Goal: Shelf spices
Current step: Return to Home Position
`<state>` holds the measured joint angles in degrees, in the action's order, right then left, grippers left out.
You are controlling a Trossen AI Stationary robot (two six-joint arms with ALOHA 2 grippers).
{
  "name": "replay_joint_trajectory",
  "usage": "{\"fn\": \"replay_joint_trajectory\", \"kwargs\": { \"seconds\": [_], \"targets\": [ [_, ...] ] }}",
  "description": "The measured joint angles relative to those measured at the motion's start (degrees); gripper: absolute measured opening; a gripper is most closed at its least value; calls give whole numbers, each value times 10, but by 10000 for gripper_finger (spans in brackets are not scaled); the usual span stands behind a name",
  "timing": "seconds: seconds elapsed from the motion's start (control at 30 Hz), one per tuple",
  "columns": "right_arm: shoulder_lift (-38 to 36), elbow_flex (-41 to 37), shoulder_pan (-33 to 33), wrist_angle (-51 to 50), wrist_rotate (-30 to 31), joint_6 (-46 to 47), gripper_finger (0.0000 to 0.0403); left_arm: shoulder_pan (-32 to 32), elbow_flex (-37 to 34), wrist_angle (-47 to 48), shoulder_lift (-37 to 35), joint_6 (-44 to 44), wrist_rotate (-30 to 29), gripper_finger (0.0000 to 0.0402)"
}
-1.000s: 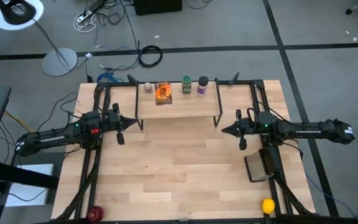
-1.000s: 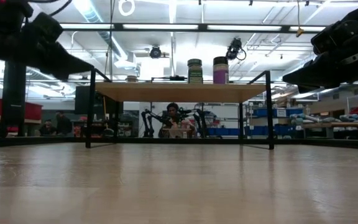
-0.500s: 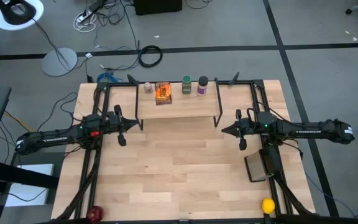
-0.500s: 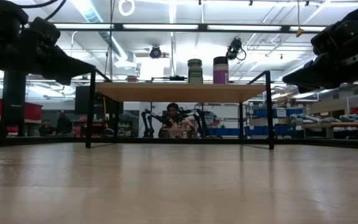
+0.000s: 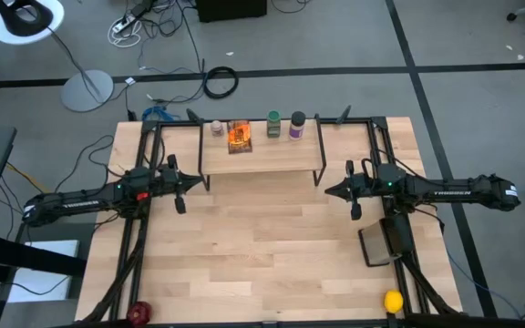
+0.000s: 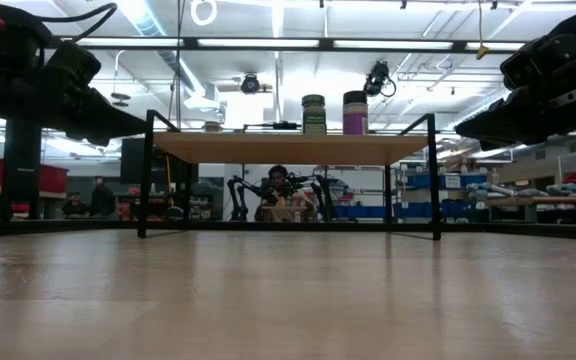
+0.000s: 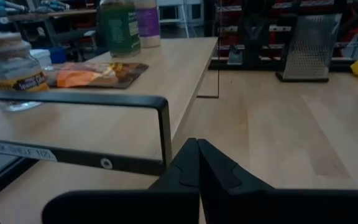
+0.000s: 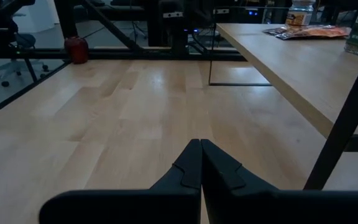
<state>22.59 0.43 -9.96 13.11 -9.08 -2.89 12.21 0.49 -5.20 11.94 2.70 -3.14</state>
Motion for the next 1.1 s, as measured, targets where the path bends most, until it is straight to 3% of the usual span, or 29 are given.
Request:
{"fn": "replay_joint_trajectory", "kwargs": {
  "seconds": [0.37, 0.8, 1.1],
  "targets": [
    [-17, 2, 0, -2, 21, -39, 0, 0, 0, -15, 0, 7, 0, 1],
    [-162, 3, 0, -118, 20, -47, 0, 0, 0, 24, -63, 16, -13, 1],
    [-224, 5, 0, -126, 24, -47, 0, 0, 0, 46, -114, 23, -13, 0]
  ]
}}
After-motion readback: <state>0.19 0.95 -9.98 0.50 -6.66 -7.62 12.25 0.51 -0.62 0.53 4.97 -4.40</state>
